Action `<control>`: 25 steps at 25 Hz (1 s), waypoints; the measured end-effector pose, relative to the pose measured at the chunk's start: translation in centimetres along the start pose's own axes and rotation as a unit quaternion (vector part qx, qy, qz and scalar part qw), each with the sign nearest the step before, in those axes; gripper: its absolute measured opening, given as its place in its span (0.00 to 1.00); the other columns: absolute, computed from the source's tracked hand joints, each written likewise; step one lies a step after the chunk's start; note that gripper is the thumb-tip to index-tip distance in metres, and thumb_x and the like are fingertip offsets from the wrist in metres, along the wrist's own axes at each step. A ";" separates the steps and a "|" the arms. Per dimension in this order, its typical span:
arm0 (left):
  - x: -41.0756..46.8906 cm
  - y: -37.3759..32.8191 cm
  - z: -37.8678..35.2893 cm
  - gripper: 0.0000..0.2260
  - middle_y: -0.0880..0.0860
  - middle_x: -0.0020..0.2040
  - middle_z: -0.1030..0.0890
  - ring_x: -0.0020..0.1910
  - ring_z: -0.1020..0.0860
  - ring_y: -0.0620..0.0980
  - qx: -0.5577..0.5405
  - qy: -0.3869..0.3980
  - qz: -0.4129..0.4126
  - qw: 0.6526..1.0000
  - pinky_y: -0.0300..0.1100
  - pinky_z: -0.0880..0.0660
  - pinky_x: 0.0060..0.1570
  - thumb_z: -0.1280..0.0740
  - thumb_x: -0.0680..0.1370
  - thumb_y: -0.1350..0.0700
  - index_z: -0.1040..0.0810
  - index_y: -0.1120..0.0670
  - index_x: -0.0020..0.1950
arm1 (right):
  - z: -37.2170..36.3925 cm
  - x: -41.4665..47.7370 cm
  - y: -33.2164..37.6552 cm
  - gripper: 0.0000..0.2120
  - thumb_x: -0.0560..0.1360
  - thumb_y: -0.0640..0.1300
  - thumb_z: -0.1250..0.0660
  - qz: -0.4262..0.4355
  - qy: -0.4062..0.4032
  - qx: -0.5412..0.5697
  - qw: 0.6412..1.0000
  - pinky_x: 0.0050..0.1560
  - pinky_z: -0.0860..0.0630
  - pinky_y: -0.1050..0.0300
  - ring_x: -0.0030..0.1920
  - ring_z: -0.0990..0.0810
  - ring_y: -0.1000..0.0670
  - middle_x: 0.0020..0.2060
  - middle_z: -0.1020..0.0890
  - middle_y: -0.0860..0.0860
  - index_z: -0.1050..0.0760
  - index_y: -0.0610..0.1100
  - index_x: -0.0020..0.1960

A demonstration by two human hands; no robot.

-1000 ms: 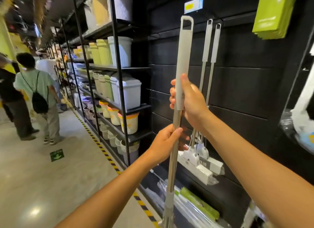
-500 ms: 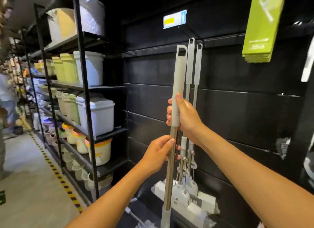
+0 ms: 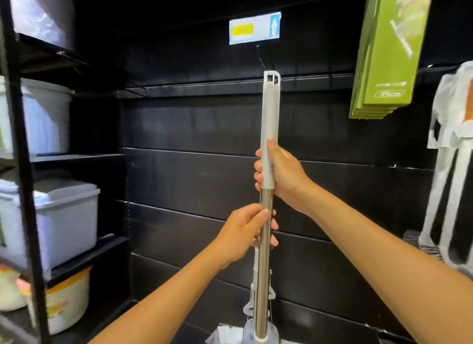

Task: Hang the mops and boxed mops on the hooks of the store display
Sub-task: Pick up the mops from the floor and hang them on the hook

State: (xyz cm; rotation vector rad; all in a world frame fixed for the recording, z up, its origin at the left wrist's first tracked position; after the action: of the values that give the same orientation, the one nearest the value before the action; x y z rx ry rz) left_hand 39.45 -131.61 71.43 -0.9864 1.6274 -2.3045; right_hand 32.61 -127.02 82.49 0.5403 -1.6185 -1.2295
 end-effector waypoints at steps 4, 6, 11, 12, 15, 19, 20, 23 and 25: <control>2.5 0.1 1.3 0.10 0.53 0.47 0.15 0.49 0.14 0.67 -0.007 0.024 -0.013 1.000 0.62 0.17 0.55 0.42 0.88 0.54 0.22 0.55 0.59 | 0.2 2.4 0.2 0.20 0.84 0.61 0.44 0.002 -0.037 -0.010 0.999 0.41 0.20 0.54 0.32 0.22 0.53 0.36 0.22 0.49 0.26 0.44 0.56; 3.6 -0.3 2.0 0.10 0.54 0.48 0.14 0.47 0.13 0.63 -0.011 0.036 -0.026 0.999 0.61 0.17 0.53 0.41 0.88 0.53 0.22 0.55 0.59 | 0.1 3.5 0.6 0.20 0.84 0.61 0.43 0.005 -0.051 -0.013 0.999 0.40 0.20 0.54 0.32 0.22 0.53 0.36 0.22 0.49 0.26 0.44 0.56; 5.3 -2.0 4.0 0.11 0.60 0.51 0.15 0.47 0.13 0.64 -0.012 0.032 -0.055 0.998 0.53 0.14 0.50 0.41 0.87 0.52 0.21 0.55 0.61 | -1.0 5.4 2.7 0.20 0.83 0.60 0.42 0.021 -0.059 -0.021 0.998 0.39 0.19 0.55 0.31 0.22 0.54 0.35 0.22 0.49 0.25 0.44 0.56; 5.5 -2.4 4.3 0.11 0.61 0.51 0.15 0.48 0.14 0.65 -0.019 0.033 -0.059 0.998 0.52 0.14 0.50 0.41 0.87 0.52 0.21 0.55 0.62 | -1.2 5.7 3.1 0.20 0.83 0.61 0.42 0.024 -0.059 -0.019 0.998 0.39 0.20 0.55 0.31 0.22 0.54 0.35 0.22 0.49 0.25 0.44 0.56; 6.4 -3.3 5.0 0.12 0.62 0.52 0.15 0.48 0.14 0.66 -0.027 0.036 -0.066 0.997 0.51 0.14 0.49 0.40 0.87 0.51 0.21 0.55 0.62 | -1.6 6.8 4.2 0.20 0.83 0.61 0.42 0.027 -0.068 -0.020 0.997 0.39 0.21 0.55 0.31 0.23 0.53 0.35 0.22 0.49 0.25 0.44 0.56; 7.9 -3.5 5.7 0.13 0.60 0.51 0.15 0.47 0.13 0.63 -0.030 0.035 -0.063 0.997 0.53 0.14 0.50 0.40 0.87 0.50 0.21 0.55 0.62 | -1.5 8.5 4.5 0.20 0.83 0.61 0.42 0.015 -0.091 -0.020 0.996 0.39 0.21 0.54 0.31 0.24 0.53 0.35 0.23 0.49 0.25 0.44 0.55; 8.2 -3.5 5.7 0.13 0.59 0.51 0.15 0.45 0.13 0.61 -0.031 0.036 -0.062 0.997 0.54 0.14 0.50 0.41 0.87 0.49 0.21 0.55 0.62 | -1.4 8.9 4.3 0.20 0.83 0.61 0.42 0.011 -0.098 -0.020 0.995 0.40 0.21 0.54 0.31 0.24 0.53 0.35 0.22 0.49 0.25 0.44 0.55; 9.1 -2.8 5.6 0.13 0.58 0.51 0.15 0.44 0.13 0.57 -0.029 0.040 -0.058 0.997 0.54 0.14 0.50 0.41 0.87 0.49 0.21 0.55 0.62 | -0.5 10.0 3.5 0.20 0.83 0.62 0.42 0.004 -0.119 -0.029 0.992 0.41 0.20 0.54 0.31 0.23 0.53 0.36 0.22 0.49 0.25 0.45 0.55; 9.6 -2.2 5.4 0.13 0.60 0.53 0.15 0.44 0.13 0.56 -0.026 0.044 -0.054 0.997 0.53 0.14 0.50 0.41 0.87 0.49 0.21 0.54 0.62 | 0.1 10.5 2.7 0.21 0.83 0.62 0.42 -0.003 -0.127 -0.037 0.991 0.41 0.20 0.54 0.31 0.22 0.52 0.36 0.22 0.48 0.25 0.44 0.55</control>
State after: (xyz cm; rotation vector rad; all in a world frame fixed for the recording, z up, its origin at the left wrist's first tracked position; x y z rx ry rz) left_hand 35.74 -139.56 78.49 -1.0228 1.7170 -2.4193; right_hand 28.76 -134.36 89.54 0.3522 -1.7750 -1.4011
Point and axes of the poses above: each hand's wrist, its own x-axis towards the middle knuckle, its own z-axis out of the back of the hand, y = z × x, the point moved 9 cm from there along x, towards the middle knuckle
